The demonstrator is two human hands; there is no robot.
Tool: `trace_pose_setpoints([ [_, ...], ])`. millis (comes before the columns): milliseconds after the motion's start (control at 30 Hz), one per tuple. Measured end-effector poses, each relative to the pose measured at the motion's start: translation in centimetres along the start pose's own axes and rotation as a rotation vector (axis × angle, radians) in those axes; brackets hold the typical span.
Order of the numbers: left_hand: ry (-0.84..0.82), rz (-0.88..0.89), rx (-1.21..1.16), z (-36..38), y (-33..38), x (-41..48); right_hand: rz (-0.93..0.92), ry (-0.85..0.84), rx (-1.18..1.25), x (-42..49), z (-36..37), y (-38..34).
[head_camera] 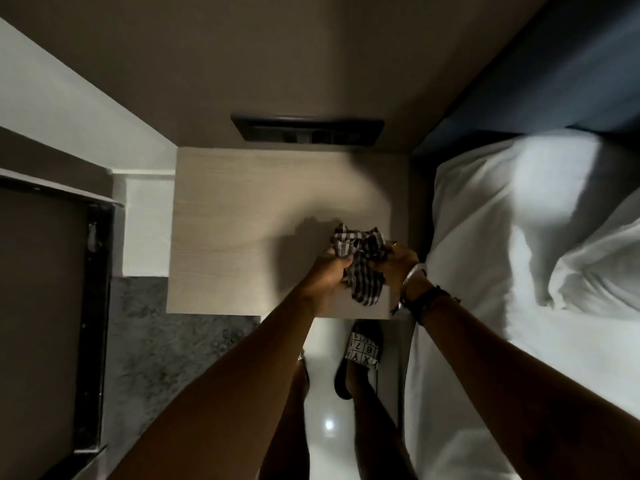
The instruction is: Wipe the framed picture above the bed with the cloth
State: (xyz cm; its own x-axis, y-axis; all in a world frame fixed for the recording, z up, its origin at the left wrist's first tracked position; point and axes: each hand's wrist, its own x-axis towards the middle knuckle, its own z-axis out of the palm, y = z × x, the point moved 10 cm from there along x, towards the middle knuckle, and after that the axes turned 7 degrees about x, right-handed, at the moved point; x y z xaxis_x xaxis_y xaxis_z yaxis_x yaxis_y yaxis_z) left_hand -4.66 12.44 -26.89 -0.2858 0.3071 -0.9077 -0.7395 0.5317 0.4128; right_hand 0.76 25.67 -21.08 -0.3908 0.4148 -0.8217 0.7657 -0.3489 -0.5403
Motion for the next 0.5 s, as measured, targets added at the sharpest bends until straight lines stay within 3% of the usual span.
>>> trace_pose_setpoints([
  [100, 0.047, 0.050, 0.080, 1.1, 0.5, 4.2, -0.053, 0.091, -0.048, 4.5, -0.9, 1.9],
  [300, 0.330, 0.236, 0.524, -0.4, 1.7, 4.8, -0.060, 0.146, -0.079, 7.3, 0.0, 4.4],
  [500, 0.341, 0.286, 0.711, -1.9, 5.4, 0.2, -0.049, 0.124, -0.337, 5.0, -1.1, 1.3],
])
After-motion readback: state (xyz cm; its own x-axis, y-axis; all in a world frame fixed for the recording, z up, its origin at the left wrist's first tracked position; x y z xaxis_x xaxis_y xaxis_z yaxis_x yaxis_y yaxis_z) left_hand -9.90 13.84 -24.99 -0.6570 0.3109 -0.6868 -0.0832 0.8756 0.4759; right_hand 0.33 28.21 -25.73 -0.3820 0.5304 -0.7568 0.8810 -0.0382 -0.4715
